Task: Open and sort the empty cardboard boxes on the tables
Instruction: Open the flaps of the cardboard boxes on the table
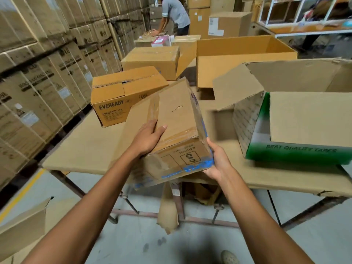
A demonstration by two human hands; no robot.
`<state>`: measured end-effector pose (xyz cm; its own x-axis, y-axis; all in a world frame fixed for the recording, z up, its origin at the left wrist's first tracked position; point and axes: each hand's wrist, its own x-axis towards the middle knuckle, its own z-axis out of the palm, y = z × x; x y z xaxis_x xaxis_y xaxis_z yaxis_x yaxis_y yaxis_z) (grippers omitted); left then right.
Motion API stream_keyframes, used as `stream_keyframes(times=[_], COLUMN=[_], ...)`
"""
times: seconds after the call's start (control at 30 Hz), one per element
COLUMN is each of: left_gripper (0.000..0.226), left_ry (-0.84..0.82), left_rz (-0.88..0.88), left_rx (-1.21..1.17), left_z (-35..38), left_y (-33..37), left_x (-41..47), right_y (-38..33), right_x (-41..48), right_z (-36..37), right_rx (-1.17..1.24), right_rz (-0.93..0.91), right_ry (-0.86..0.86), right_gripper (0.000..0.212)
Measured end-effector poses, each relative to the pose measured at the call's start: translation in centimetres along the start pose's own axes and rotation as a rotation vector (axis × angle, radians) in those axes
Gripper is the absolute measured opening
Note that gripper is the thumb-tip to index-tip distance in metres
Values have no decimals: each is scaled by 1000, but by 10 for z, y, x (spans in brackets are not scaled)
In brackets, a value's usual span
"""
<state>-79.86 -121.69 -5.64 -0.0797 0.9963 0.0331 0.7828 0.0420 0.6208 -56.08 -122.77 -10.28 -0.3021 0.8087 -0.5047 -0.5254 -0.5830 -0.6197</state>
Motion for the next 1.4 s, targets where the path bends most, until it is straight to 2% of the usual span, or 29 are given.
stream_keyframes(times=[0.13, 0.23, 0.3, 0.43, 0.47, 0.5, 0.57, 0.6, 0.67, 0.77, 0.8, 0.9, 0.97, 1.07, 1.17, 1.23, 1.3, 1.4], left_gripper=[78, 97, 101, 64, 61, 62, 67, 63, 59, 85, 85, 59, 50, 45, 44, 38, 34, 35], left_ry=[79, 129, 150, 332, 364, 339, 234, 194, 102, -72, -109, -174, -173, -92, -65, -79, -73, -83], left_rz=[-30, -137, -163, -159, -170, -178, -214, -241, -280, -322, -333, -349, -316, -305, -336, -351, -430, -558], left_rx=[-249, -345, -406, -433, -454, -518, -840, -1012, -1191, -1376, -1434, -1557, -1619, -1650, -1643, -1650, -1606, -1340], left_z=[-23, -28, -27, -22, -19, -21, -27, -34, -49, -64, -64, -60, -52, -44, -36, -31, -33, -40], left_y=[-4, -7, -8, 9, 13, 20, 34, 39, 43, 39, 34, 38, 35, 22, 4, -13, -33, -60], left_x=[-5, -4, -4, -11, -10, -9, -3, -1, 2, 9, 13, 10, 10, 9, 0, -6, -9, -8], right_y=[-22, -43, -57, -80, -85, -89, -96, -98, -99, -99, -100, -100, -99, -95, -85, -77, -67, -55], right_x=[-4, -5, -7, -13, -14, -15, -16, -16, -17, -20, -22, -29, -32, -38, -35, -28, -14, 12], right_z=[37, 65, 79, 94, 97, 100, 107, 111, 117, 122, 123, 127, 130, 138, 138, 133, 121, 97], right_rx=[-168, -361, -487, -674, -720, -766, -876, -929, -987, -1064, -1106, -1239, -1367, -1496, -1660, -1719, -1697, -1779], right_rz=[-140, -226, -261, -322, -345, -372, -438, -473, -517, -598, -634, -739, -811, -940, -1084, -1119, -1070, -917], right_ry=[-113, -128, -114, -57, -32, -14, 12, 28, 52, 76, 90, 103, 132, 193, 256, 174, -6, -96], right_gripper=[28, 26, 27, 30, 32, 34, 36, 38, 40, 33, 35, 36, 33, 46, 48, 40, 35, 56])
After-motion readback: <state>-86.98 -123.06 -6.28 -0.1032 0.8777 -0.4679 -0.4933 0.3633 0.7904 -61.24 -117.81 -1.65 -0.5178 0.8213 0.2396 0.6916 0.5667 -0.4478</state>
